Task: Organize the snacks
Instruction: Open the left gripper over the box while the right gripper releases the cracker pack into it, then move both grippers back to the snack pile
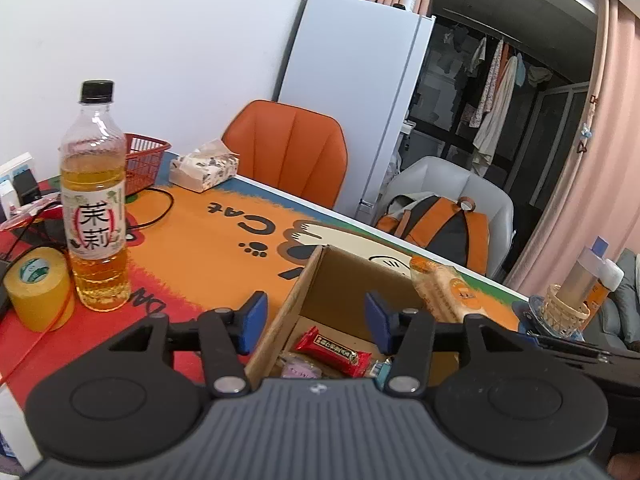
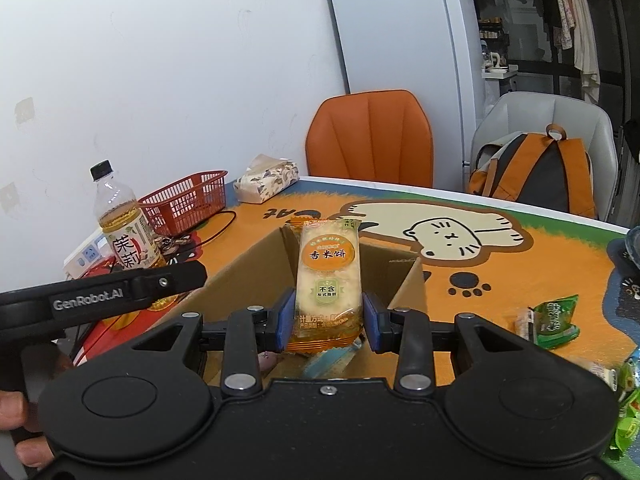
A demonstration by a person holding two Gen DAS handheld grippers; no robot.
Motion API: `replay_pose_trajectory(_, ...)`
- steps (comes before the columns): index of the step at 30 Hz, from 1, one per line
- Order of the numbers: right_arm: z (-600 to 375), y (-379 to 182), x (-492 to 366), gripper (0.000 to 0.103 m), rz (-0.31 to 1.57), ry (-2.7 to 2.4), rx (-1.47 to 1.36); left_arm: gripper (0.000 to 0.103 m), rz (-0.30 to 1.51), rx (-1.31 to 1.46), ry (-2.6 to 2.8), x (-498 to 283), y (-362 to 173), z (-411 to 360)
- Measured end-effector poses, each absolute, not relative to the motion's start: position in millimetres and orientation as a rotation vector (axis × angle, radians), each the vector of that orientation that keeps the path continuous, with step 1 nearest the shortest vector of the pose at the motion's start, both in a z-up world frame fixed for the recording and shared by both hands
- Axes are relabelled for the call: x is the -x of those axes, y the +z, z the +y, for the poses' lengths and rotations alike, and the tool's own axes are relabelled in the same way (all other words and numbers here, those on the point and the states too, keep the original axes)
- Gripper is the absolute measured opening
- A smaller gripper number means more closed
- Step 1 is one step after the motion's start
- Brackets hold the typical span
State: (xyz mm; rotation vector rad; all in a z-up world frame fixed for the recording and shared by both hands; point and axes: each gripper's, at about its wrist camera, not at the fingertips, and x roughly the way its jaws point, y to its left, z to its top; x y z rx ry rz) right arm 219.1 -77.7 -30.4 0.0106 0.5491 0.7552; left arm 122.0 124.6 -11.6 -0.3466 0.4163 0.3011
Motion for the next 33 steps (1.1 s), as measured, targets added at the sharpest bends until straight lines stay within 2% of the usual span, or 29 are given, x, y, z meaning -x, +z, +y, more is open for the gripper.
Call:
replay_pose_trajectory(4, -70, -29, -217, 0.036, 0.549, 0.773, -0.012, 0.064, 0.408, 0.357, 0.325, -115, -11, 130)
replay_pose_trajectory(8, -62, -28, -214, 0.038, 0.539, 0.81, -0.005, 0.079, 0.394, 0.37, 0.363, -106, -11, 136)
replay_pose_trajectory(9, -62, -28, -212, 0.043, 0.534, 0.816, -0.003, 0.083, 0.396, 0.367, 0.371, -104, -12, 136)
replay_pose_trajectory(10, -62, -28, -211, 0.054, 0.533, 0.81, 0.0, 0.084, 0.399, 0.363, 0.375, -102, -13, 135)
replay_pose_trajectory(11, -63, -29, -210, 0.057, 0.531, 0.797, 0.001, 0.086, 0.403, 0.361, 0.379, -101, -14, 134)
replay_pose_trajectory(14, -72, -31, -209, 0.061, 0.547, 0.77, -0.004, 0.089, 0.404, 0.366, 0.388, -97, -16, 133)
replay_pose_trajectory(15, -76, -31, -209, 0.065, 0.554, 0.761, -0.01, 0.09, 0.4, 0.363, 0.388, -96, -17, 131)
replay_pose_trajectory(18, -93, -32, -209, 0.09, 0.567, 0.732, -0.065, 0.09, 0.395, 0.364, 0.39, -93, -19, 128)
replay_pose_trajectory(19, -99, -32, -209, 0.092, 0.568, 0.729, -0.08, 0.09, 0.399, 0.368, 0.397, -92, -20, 127)
replay_pose_trajectory(27, -117, -31, -200, 0.102, 0.551, 0.69, -0.065, 0.09, 0.42, 0.354, 0.382, -89, -16, 111)
replay_pose_trajectory(33, -129, -28, -193, 0.103, 0.55, 0.671, -0.064, 0.092, 0.423, 0.369, 0.342, -83, -14, 101)
